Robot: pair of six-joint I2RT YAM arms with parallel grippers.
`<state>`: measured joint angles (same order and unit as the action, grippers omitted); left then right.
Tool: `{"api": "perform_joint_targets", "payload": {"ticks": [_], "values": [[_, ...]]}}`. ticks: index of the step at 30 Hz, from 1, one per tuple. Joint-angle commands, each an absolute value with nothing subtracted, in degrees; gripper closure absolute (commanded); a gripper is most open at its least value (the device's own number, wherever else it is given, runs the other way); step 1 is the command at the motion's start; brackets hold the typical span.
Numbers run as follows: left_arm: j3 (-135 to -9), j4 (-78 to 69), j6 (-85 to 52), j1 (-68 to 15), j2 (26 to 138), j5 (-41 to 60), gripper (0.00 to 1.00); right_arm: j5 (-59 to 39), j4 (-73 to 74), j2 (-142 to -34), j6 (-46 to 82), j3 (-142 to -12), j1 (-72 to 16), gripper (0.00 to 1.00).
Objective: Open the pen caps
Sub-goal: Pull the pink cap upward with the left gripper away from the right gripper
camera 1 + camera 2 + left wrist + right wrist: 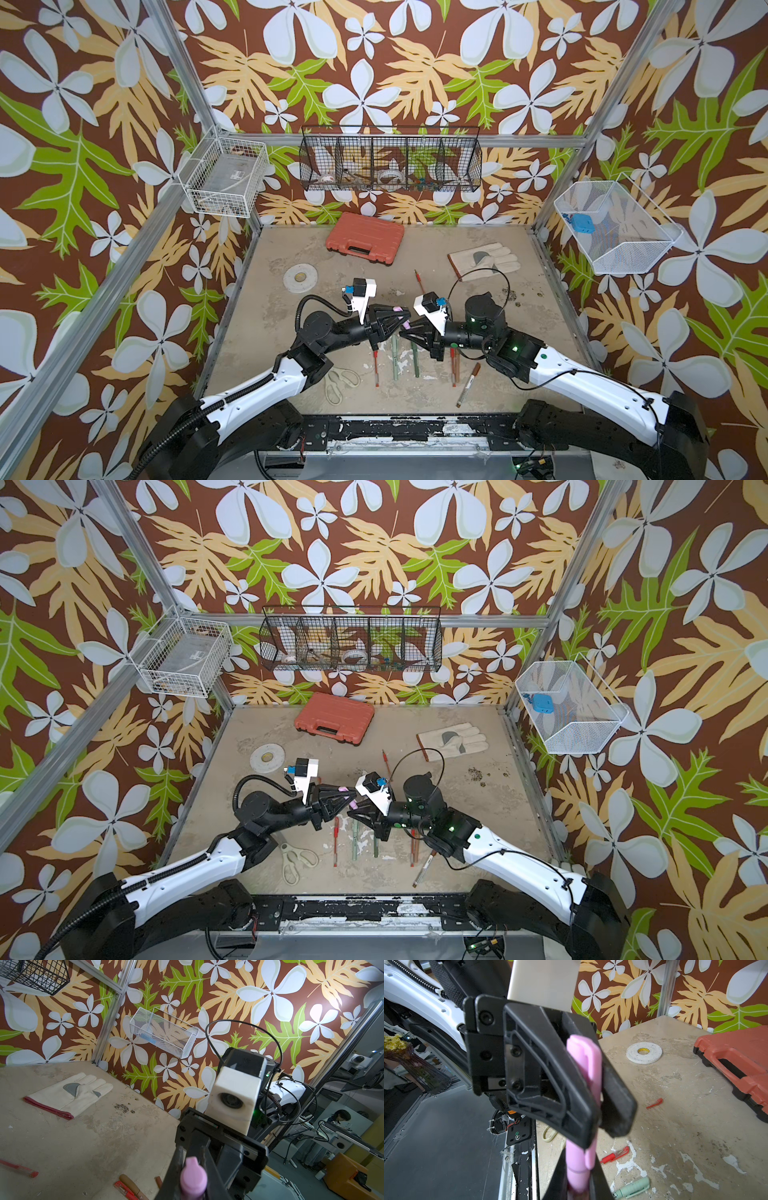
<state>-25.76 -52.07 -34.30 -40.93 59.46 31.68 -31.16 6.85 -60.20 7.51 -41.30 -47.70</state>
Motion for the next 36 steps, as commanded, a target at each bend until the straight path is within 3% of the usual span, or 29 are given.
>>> {"api": "perform_joint_targets", "payload": {"ticks": [1, 5, 12, 27, 31, 36], "values": [[-25.93, -54.67, -34.54, -40.96, 59.54, 32.69, 1.0, -30.53, 8.36, -60.16, 7.39, -41.54, -47.79, 0.92], [-25.93, -54.58, -34.71, -40.96, 59.68, 32.17, 1.0, -29.73, 7.93, -59.91, 6.69, -41.56, -47.81, 1.0], [-26.96, -49.35, -35.15, -40.96, 59.11, 26.12, 1.0, -23.14, 8.02, -58.86, 6.77, -41.01, -48.04, 1.0], [-25.93, -45.37, -36.54, -40.91, 56.62, 15.75, 1.0, 22.27, 6.86, -61.87, 2.2, -42.55, -64.92, 1.0], [-25.49, -45.69, -36.51, -40.86, 55.81, 15.22, 1.0, 16.42, 8.48, -61.25, 2.46, -41.5, -64.48, 1.0], [-25.4, -45.87, -35.56, -40.87, 55.5, 15.93, 1.0, -2.68, 9.97, -57.87, 6.12, -39.26, -56.49, 1.0]]}}
